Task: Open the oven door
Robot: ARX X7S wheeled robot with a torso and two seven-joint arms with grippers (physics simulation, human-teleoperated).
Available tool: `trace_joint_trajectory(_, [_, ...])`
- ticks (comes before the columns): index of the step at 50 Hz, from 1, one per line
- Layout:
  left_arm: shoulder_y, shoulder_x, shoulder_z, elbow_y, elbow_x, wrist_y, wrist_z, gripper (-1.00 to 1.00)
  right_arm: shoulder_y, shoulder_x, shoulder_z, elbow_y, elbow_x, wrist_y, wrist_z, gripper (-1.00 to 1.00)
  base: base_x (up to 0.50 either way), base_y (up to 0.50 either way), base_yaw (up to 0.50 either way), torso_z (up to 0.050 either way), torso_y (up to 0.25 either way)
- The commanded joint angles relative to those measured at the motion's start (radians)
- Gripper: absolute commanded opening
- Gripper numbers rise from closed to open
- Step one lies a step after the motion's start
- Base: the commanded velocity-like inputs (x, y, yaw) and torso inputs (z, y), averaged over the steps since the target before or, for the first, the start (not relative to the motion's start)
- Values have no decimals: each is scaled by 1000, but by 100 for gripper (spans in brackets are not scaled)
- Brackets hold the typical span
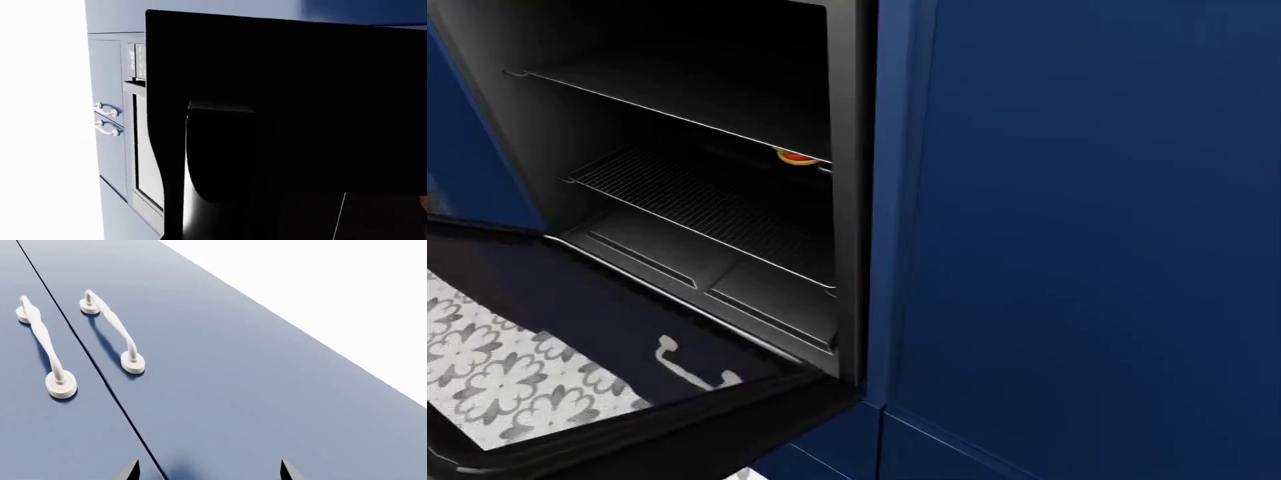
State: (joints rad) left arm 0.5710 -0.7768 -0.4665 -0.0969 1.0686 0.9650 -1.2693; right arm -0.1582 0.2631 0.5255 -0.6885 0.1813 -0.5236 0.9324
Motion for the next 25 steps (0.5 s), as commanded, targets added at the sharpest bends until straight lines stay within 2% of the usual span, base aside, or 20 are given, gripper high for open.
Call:
trace_joint_trajectory(1, [-54,-10,85,-412,151,-74,-34,-100,6,5,0,-2,2,10,4,100,-1,2,-6,0,0])
trace_joint_trajectory(7, [-115,-18,140,-539,186,-56,-113,-100,8,6,0,0,2,10,4,100,4,5,-2,0,0])
trace_joint_trajectory(15, [-218,-27,258,-736,320,-56,-296,-100,5,4,-1,-3,1,6,5,100,4,5,-2,-1,0])
trace_joint_trajectory(20, [-246,18,137,-764,451,17,-301,-100,2,2,-1,-2,3,-1,4,100,5,6,-2,-2,0])
trace_joint_trajectory(25, [-275,34,107,-795,496,42,-301,-100,-2,1,-1,-2,4,-5,3,100,6,5,-5,0,0])
